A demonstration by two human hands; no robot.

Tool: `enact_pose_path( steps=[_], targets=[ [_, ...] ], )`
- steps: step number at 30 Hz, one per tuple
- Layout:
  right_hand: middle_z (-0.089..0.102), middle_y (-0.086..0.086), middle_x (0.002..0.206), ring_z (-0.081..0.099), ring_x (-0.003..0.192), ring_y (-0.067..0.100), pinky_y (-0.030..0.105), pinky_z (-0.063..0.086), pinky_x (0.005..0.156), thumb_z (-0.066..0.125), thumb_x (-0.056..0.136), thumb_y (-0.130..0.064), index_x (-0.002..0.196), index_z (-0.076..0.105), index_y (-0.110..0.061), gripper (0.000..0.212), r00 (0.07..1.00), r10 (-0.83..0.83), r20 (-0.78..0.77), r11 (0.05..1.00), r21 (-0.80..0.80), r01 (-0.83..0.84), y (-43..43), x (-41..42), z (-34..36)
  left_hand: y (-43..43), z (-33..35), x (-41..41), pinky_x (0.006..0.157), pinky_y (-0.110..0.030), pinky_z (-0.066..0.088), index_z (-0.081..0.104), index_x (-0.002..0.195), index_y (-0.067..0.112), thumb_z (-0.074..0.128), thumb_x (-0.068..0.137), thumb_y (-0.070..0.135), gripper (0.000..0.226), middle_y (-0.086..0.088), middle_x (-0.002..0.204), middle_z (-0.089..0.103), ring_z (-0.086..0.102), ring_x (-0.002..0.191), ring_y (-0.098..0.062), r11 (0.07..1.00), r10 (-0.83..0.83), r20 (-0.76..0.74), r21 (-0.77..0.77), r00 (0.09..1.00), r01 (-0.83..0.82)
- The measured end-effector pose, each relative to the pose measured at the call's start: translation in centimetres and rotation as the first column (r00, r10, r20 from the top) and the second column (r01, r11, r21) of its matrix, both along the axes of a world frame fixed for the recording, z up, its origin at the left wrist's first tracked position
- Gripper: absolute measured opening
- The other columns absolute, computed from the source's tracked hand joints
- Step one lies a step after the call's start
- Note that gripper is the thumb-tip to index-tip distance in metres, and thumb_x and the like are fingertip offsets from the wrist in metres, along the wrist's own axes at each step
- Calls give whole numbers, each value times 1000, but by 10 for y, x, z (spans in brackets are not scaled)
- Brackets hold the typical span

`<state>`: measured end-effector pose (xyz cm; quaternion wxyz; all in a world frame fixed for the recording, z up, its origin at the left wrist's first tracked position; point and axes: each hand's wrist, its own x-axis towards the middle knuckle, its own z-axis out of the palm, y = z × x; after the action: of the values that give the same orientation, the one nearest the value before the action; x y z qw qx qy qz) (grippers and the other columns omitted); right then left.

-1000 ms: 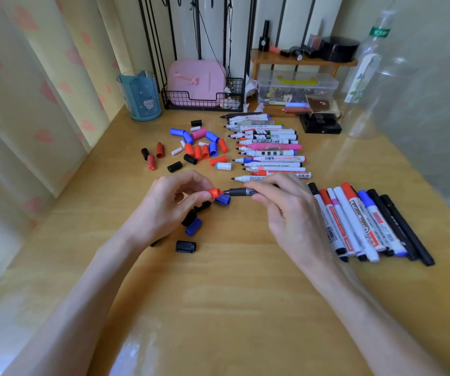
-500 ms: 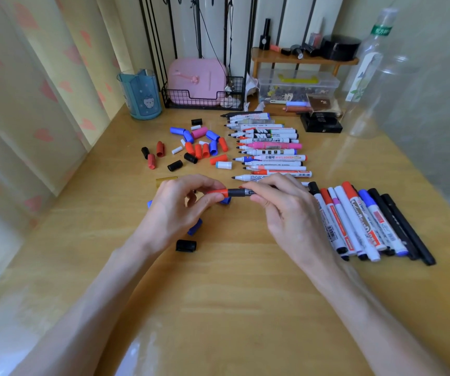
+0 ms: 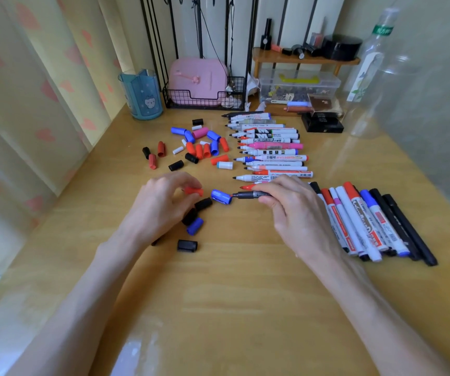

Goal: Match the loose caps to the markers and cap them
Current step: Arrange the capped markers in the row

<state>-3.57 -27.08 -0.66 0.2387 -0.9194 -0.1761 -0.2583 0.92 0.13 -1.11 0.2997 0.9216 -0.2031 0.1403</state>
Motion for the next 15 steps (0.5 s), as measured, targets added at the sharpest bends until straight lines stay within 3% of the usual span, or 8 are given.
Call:
enact_pose_path(
  steps=[3,7,10,15],
  targets=[
    [65,-5,98,60,94,18,39,52,85,69,96,-9,116,75,-16,23,1000,5,-26,1000,-5,-5,1,0,-2,7,-6,4,84,-41,56,75,104,27,78,91,25,13,13,103,70,64,101,-13,998,21,-30,51,999,-20],
    [67,-7,101,61,97,16,32,50,86,70,96,-11,117,75,-17,23,999,-5,-38,1000,-15,4,4,-3,-2,10,-6,11,91,-35,49,77,106,25,75,94,30,13,8,109,68,58,107,-17,999,27,2,18,1000,-27],
    [67,-7,102,61,97,14,31,50,88,69,97,-10,118,75,-18,24,999,-17,-42,1000,15,18,4,-1,-2,17,-4,30,85,-35,50,75,113,21,70,96,22,18,4,108,68,59,100,-18,980,198,68,-29,978,-196],
    [68,-6,104,62,98,15,30,50,88,68,97,-9,119,75,-18,24,997,-56,-52,997,43,58,1,0,-3,17,-15,71,94,-45,48,74,125,14,67,100,24,28,-14,121,70,56,116,-36,899,427,-5,112,904,-423]
  ],
)
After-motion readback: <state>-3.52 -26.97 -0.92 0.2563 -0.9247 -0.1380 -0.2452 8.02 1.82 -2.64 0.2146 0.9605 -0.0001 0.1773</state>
